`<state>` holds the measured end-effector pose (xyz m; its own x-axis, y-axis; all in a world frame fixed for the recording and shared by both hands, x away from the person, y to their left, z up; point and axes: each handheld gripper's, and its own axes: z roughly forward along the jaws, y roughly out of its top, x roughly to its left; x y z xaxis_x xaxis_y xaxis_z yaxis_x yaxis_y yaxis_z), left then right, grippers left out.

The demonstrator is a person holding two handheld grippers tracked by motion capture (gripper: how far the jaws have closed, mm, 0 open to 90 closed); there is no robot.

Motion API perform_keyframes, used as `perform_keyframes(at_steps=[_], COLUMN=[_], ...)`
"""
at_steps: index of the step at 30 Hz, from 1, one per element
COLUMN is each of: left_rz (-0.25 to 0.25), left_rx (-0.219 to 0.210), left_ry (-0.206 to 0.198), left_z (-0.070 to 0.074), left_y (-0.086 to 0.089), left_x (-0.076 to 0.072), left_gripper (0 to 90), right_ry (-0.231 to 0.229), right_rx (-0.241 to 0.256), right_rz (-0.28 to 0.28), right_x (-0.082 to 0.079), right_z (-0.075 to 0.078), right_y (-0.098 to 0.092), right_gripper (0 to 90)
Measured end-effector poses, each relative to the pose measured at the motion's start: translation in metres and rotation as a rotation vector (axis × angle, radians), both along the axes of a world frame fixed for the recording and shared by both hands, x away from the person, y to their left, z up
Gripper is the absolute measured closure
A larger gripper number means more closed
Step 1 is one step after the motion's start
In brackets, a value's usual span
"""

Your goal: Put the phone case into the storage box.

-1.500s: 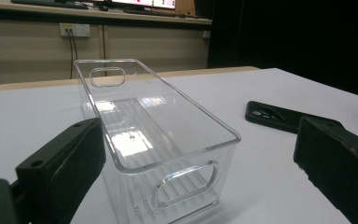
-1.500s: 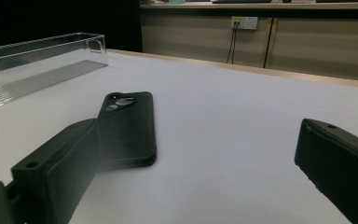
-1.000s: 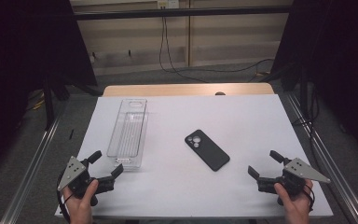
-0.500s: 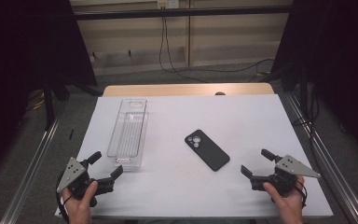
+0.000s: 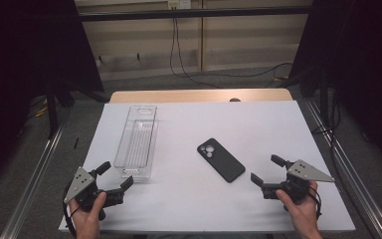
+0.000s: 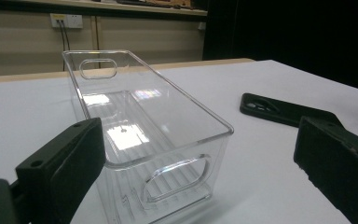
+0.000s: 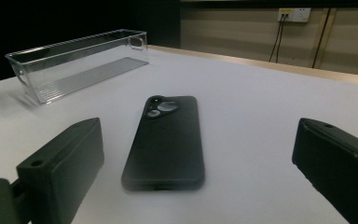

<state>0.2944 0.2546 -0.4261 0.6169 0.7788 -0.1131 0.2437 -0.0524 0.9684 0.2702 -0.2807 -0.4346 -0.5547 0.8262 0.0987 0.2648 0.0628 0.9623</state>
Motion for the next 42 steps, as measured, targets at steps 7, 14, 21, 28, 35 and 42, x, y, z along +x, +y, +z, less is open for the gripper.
perform_keyframes(at_steps=[7, 14, 21, 28, 35, 42], left_rz=[-0.003, -0.004, -0.005, -0.006, -0.008, -0.009], left_rx=[0.003, 0.001, 0.005, 0.004, 0.004, 0.007], left_ry=[0.004, 0.004, -0.001, 0.0, 0.002, 0.0], left_z=[-0.001, 0.0, 0.0, 0.0, 0.0, 0.0], left_y=[-0.001, 0.001, 0.001, 0.001, 0.001, 0.001], left_x=[0.002, 0.003, 0.002, 0.002, 0.002, 0.002], left_gripper=[2.2, 2.2, 2.1, 2.1, 2.1, 2.1], right_ry=[-0.008, -0.035, -0.049, -0.057, -0.058, -0.08], right_rx=[-0.002, -0.007, -0.026, -0.043, -0.045, -0.032], right_rz=[0.023, 0.06, 0.088, 0.092, 0.099, 0.096], right_x=[0.006, 0.018, 0.029, 0.041, 0.052, 0.067], right_z=[0.003, 0.01, 0.012, 0.016, 0.016, 0.021], right_y=[0.007, 0.021, 0.035, 0.045, 0.05, 0.058], right_gripper=[1.7, 1.8, 2.1, 0.5, 0.2, 0.1])
